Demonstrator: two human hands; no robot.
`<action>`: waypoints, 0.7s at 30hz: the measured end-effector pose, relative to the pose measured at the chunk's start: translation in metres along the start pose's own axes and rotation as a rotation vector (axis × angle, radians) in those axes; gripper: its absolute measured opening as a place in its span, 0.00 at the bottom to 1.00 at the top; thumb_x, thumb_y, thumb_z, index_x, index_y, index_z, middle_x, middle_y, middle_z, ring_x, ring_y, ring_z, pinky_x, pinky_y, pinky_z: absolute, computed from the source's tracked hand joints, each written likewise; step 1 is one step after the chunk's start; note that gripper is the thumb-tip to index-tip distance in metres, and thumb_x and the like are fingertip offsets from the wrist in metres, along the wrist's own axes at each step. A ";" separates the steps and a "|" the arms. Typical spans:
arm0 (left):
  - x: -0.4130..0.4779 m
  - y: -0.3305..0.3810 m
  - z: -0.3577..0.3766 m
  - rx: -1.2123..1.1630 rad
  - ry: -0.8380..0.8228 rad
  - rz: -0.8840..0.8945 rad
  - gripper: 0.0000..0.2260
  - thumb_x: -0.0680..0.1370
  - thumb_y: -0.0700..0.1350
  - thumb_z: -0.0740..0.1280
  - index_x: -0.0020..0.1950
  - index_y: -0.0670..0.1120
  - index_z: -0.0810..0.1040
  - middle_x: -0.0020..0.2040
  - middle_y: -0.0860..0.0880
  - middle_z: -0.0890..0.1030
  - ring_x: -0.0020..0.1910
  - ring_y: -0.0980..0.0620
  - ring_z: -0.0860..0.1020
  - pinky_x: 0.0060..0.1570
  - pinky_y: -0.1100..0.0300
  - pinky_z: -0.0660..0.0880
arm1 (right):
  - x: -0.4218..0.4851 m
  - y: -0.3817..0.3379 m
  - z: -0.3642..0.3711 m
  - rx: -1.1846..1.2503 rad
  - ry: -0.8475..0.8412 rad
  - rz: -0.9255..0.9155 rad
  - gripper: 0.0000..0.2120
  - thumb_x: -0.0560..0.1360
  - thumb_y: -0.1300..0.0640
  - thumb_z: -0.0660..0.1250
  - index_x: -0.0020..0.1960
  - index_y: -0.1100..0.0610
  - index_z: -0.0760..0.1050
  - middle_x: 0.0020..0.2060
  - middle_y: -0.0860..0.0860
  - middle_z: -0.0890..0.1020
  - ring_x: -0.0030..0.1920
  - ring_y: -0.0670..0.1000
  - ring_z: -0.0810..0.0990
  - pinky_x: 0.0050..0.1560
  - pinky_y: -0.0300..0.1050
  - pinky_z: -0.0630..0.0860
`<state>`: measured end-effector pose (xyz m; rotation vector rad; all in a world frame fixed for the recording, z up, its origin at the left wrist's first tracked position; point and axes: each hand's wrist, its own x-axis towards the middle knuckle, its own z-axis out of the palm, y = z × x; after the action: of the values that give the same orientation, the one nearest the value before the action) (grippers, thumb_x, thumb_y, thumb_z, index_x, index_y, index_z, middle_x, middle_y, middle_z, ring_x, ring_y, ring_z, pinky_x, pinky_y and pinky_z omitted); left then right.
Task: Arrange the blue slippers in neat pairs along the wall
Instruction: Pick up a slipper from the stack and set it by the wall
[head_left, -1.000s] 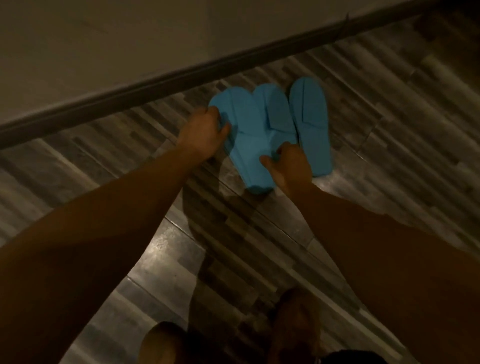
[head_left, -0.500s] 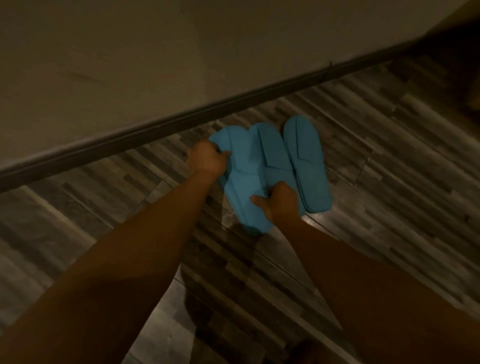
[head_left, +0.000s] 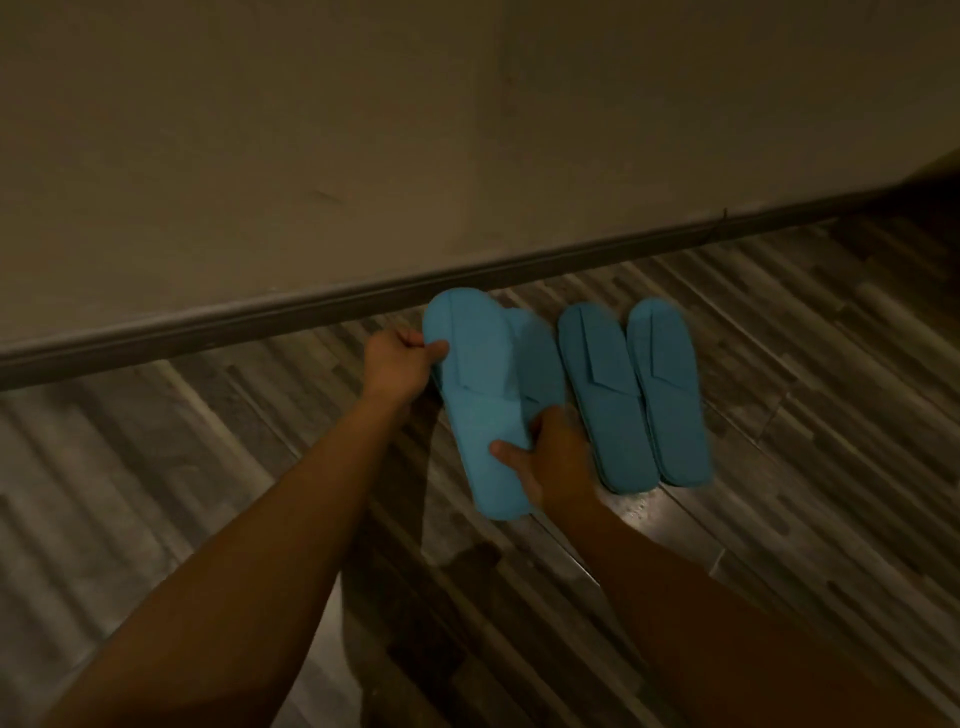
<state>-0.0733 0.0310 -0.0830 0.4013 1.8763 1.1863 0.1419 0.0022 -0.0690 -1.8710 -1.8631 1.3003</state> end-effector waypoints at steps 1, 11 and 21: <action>0.000 -0.003 -0.012 0.002 0.012 -0.015 0.13 0.73 0.38 0.77 0.35 0.46 0.75 0.38 0.47 0.81 0.39 0.49 0.81 0.43 0.54 0.79 | -0.004 -0.006 0.010 0.028 -0.038 -0.001 0.20 0.72 0.50 0.78 0.51 0.53 0.67 0.42 0.42 0.74 0.45 0.47 0.76 0.40 0.38 0.69; 0.005 -0.025 -0.089 0.067 0.107 -0.065 0.13 0.76 0.39 0.76 0.53 0.32 0.80 0.48 0.40 0.83 0.47 0.45 0.82 0.46 0.53 0.79 | -0.018 -0.041 0.081 -0.103 -0.109 -0.020 0.24 0.72 0.47 0.77 0.59 0.61 0.75 0.55 0.54 0.82 0.53 0.54 0.82 0.52 0.52 0.81; 0.017 -0.033 -0.098 0.385 0.170 0.105 0.11 0.77 0.47 0.75 0.41 0.49 0.74 0.37 0.52 0.77 0.37 0.54 0.77 0.34 0.59 0.70 | -0.012 -0.052 0.095 -0.289 -0.069 -0.051 0.28 0.74 0.43 0.73 0.63 0.61 0.71 0.61 0.56 0.78 0.59 0.57 0.78 0.58 0.56 0.78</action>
<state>-0.1555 -0.0304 -0.1014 0.6315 2.2626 0.9461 0.0425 -0.0395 -0.0845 -1.9163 -2.2221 1.1438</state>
